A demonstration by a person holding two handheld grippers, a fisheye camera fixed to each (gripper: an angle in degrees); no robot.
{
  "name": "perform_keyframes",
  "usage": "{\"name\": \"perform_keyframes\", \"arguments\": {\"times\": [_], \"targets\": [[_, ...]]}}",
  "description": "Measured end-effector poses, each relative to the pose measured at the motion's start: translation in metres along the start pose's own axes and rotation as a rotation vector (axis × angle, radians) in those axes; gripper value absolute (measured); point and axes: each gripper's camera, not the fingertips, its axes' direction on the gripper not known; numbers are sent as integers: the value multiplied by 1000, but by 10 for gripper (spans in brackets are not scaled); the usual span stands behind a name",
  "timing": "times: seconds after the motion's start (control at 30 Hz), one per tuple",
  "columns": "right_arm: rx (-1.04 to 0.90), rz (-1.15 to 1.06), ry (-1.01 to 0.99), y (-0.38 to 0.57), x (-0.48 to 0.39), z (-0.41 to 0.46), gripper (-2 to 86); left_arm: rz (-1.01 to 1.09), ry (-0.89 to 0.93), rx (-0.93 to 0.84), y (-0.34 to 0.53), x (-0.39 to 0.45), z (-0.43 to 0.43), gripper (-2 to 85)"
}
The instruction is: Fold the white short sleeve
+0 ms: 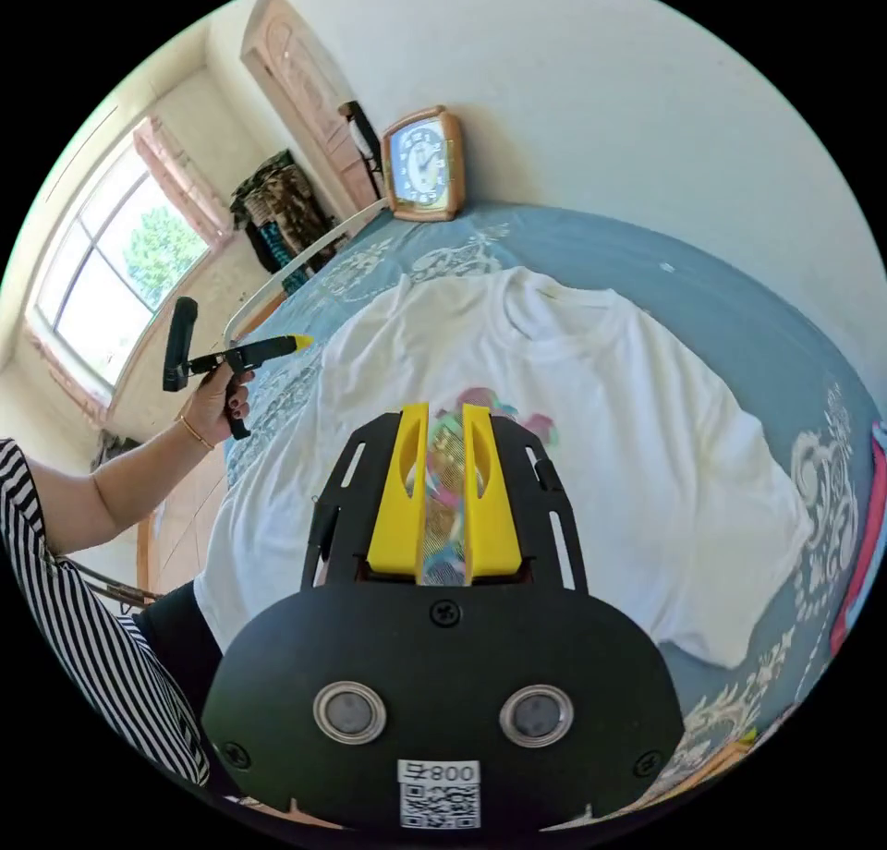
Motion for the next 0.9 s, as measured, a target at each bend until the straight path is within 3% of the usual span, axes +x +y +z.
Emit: {"name": "perform_keyframes", "arguments": {"times": [0.13, 0.47, 0.7, 0.9], "targets": [[-42, -108, -82, -79, -27, 67, 65, -136, 126, -54, -19, -46, -4, 87], [-267, -257, 23, -225, -60, 254, 60, -115, 196, -64, -20, -56, -76, 87], [-433, -288, 196, -266, -47, 361, 51, -88, 232, -71, -23, -55, -121, 77], [-388, -278, 196, -278, -15, 388, 17, -75, 258, -91, -26, -46, -157, 29]]}}
